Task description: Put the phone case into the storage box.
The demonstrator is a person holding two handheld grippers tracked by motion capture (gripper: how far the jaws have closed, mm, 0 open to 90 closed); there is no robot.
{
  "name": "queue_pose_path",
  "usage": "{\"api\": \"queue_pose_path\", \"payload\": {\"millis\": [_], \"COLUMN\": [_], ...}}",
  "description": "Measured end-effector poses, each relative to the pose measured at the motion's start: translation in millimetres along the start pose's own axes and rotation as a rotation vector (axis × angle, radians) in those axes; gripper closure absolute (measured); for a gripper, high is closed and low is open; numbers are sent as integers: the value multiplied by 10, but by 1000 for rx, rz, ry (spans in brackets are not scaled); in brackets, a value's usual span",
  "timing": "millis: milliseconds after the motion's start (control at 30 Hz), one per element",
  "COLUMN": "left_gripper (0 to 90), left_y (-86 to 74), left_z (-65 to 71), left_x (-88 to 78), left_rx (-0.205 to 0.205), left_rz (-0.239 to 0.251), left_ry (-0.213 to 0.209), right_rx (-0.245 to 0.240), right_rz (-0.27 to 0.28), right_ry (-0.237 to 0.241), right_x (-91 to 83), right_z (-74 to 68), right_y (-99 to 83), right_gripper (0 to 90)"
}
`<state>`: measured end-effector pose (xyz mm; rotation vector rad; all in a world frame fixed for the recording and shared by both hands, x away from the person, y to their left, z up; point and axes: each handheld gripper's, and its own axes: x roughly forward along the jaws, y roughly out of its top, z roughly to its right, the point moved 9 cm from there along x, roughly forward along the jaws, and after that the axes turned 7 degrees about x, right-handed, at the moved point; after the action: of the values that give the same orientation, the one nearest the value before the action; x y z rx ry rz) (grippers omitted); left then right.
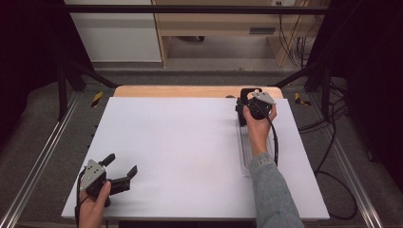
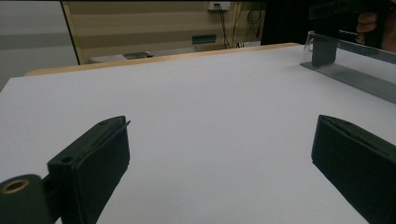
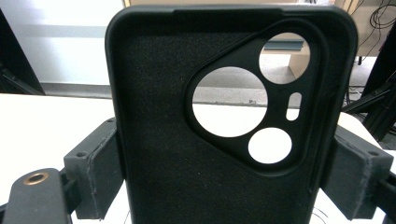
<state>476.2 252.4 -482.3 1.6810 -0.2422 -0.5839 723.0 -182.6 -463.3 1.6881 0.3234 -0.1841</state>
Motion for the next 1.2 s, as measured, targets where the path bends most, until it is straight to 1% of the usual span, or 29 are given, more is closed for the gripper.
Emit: {"api": "queue_pose_path", "payload": {"millis": [467,667,867,1033,1200], "left_gripper": [44,44,44,45,44], "left_y": [-7,-8,-11,-9,-10], "left_z": [4,8,10,11,5], "left_x": [5,8,13,12,9], "left_rx": [2,2,-1,0,2], "left_rz": [-4,-4,-4,-3,-5], "left_ry": [-3,-5,-3,-4,-3], "right_rx": [24,35,29,30,28], "right_rz": [-7,-25,-21,-21,-10], "right_ry": [-4,-11,-17,-6,-6], "right_x": [-3,-10,-37,-66,-106], "right_z": [37,61,71,52,47], "right_y": [17,10,40,78,143], "right_gripper": [126,76,68,64,57]}}
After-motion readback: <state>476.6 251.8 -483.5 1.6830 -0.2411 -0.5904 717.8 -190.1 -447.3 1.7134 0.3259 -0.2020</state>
